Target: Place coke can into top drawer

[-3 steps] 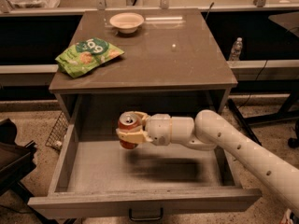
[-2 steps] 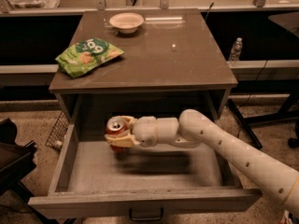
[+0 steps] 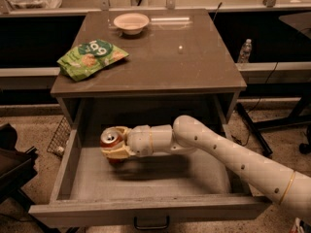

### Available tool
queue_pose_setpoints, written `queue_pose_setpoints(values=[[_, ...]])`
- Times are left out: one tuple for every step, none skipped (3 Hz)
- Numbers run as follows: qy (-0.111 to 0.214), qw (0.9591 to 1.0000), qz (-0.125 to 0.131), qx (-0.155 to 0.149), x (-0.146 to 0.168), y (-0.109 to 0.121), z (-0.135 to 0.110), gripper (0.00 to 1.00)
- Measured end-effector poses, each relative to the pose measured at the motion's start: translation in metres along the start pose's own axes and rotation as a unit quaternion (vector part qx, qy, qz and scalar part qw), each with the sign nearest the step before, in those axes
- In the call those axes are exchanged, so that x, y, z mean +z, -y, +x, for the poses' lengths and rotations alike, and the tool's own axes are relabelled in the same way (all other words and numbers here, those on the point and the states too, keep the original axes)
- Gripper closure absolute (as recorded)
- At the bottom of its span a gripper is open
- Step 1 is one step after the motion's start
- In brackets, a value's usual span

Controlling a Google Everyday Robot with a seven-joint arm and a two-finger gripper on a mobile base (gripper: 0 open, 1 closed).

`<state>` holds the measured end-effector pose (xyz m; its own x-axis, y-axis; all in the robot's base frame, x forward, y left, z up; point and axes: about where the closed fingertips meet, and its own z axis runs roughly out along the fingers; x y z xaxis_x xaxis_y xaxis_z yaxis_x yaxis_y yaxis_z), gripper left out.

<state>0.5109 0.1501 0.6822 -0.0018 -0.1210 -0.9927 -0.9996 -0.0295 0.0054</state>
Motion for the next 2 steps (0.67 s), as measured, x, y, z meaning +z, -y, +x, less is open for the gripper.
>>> queue_pose_setpoints(values=[[0.000,1.0000,-0.002,0.000,0.0017,-0.0009,-0.0003,0.51],[0.000,1.0000,-0.004,-0.001,0.0035,-0.0020,-0.0008,0.28]])
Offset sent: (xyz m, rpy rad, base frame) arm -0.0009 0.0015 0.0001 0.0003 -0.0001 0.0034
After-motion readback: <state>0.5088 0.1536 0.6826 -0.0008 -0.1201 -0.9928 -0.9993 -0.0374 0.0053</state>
